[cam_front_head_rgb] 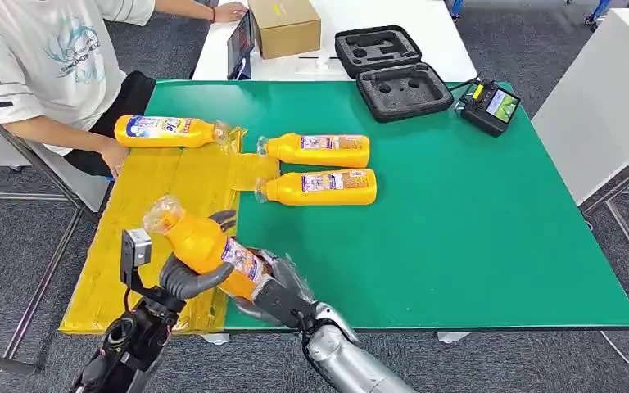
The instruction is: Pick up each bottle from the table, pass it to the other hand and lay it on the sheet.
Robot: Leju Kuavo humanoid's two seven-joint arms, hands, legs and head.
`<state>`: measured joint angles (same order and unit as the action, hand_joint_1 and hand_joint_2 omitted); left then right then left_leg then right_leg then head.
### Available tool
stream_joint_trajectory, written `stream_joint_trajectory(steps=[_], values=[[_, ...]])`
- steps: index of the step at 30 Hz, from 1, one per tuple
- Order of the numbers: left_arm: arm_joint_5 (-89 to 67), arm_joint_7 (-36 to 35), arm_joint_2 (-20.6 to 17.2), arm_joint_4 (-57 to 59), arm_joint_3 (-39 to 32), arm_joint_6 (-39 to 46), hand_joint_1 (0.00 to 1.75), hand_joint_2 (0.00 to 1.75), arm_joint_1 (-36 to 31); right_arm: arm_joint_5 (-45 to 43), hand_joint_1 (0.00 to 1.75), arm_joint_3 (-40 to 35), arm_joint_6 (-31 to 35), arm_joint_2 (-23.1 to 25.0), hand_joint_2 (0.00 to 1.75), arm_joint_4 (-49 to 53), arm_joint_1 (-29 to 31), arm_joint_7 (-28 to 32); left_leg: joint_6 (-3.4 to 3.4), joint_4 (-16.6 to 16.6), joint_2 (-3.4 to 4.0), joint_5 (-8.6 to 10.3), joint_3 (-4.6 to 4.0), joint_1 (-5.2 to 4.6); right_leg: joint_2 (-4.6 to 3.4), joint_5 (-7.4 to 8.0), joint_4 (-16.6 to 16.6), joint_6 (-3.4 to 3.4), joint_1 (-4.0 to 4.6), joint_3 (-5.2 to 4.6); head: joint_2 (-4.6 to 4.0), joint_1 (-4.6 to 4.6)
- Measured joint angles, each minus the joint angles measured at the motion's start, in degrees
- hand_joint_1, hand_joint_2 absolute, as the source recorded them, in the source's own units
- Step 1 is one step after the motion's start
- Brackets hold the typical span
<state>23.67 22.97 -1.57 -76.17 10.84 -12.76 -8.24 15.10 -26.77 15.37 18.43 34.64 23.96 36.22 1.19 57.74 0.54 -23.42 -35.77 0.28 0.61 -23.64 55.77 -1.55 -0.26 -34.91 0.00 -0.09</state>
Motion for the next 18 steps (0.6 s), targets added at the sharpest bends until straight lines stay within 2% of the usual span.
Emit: stream_joint_trajectory(steps=[13,14,15,16,17,18], values=[[-0.46,1.03,0.0,-0.57,-0.04,1.84,1.75,1.75,0.38,0.17,1.75,-0.11,-0.07,0.31,1.75,-1.14,0.33,0.79,0.0,0.0,0.0,0.0,0.0,0.0,0.0,0.0,0.0,0.0,0.0,-0.01,0.0,0.0],[-0.52,1.03,0.0,-0.66,-0.04,1.92,1.75,1.75,0.39,0.17,1.59,-0.11,-0.02,0.31,1.75,-1.14,0.35,0.81,0.0,0.0,0.0,0.0,0.0,0.0,0.0,0.0,0.0,0.0,0.0,0.0,0.0,0.0],[-0.59,1.03,0.0,-0.77,-0.04,1.97,1.75,1.75,0.42,0.17,0.24,-0.11,0.0,0.31,1.75,-1.18,0.39,0.81,0.0,0.0,0.0,0.0,0.0,0.0,0.0,0.0,0.0,0.0,0.0,-0.01,0.0,0.0],[-0.68,1.05,0.0,-0.83,-0.04,2.03,1.75,1.75,0.42,0.17,0.0,-0.11,0.02,0.31,1.75,-1.2,0.41,0.83,0.0,0.0,0.0,0.0,0.0,0.0,0.0,0.0,0.0,0.0,0.0,0.0,0.0,0.0],[-0.85,1.14,0.0,-0.85,-0.04,2.21,1.75,1.75,0.44,0.17,0.0,-0.09,0.09,0.31,1.75,-1.2,0.44,0.87,0.0,0.0,0.0,0.0,0.0,0.0,0.0,0.0,0.0,0.0,0.0,0.0,0.0,0.0],[-1.36,1.38,0.0,-0.9,-0.04,2.62,1.75,1.75,0.44,0.2,0.0,-0.09,0.22,0.31,0.0,-1.2,0.44,0.9,0.0,0.0,0.0,0.0,0.0,0.0,0.0,0.0,0.0,0.0,0.0,0.0,0.0,0.0]])
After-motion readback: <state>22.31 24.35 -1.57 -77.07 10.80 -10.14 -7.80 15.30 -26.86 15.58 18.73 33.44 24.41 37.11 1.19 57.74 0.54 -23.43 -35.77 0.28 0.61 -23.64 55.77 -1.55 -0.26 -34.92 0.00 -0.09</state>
